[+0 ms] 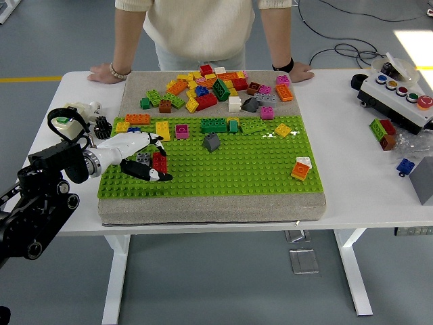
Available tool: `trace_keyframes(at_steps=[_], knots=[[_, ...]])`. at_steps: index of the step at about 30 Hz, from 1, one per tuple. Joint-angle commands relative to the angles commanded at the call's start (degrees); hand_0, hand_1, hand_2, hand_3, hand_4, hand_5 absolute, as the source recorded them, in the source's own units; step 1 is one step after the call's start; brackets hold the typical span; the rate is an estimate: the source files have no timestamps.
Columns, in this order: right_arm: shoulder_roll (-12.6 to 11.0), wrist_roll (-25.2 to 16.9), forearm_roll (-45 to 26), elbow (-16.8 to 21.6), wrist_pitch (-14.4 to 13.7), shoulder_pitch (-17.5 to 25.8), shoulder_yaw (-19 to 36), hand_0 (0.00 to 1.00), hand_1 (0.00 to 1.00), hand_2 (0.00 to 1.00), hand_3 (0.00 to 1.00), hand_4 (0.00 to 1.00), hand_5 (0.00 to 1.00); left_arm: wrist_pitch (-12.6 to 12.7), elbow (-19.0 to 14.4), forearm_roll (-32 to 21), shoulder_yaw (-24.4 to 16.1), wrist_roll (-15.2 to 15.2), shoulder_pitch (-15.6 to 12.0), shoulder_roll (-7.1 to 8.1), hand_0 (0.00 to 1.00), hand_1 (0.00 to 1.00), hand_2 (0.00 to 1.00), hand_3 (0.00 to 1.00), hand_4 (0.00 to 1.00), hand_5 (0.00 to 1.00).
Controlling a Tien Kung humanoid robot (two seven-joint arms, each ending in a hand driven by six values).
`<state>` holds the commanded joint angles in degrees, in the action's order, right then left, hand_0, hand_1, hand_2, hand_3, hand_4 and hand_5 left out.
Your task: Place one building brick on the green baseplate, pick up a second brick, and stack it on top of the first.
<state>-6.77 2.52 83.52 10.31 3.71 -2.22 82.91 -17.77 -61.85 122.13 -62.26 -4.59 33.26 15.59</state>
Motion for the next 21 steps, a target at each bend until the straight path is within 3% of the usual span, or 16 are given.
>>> trace_keyframes(at_steps=[13, 21], knots=[[0.1, 0.0, 0.0, 0.0, 0.0, 0.1, 0.0, 0.757, 0.685, 0.732, 0.754, 0.998, 0.502, -1.1, -2.5, 0.1, -1.3, 0.5, -1.9, 1.33, 0.998, 0.998, 0.989, 0.678, 0.998, 0.817], [0.1, 0.0, -0.1, 0.0, -0.1, 0.1, -0.2, 0.757, 0.685, 0.732, 0.754, 0.998, 0.502, -1.0, -2.6, -0.1, -1.1, 0.6, -2.6, 1.23, 0.998, 0.998, 0.986, 0.672, 0.998, 0.811]])
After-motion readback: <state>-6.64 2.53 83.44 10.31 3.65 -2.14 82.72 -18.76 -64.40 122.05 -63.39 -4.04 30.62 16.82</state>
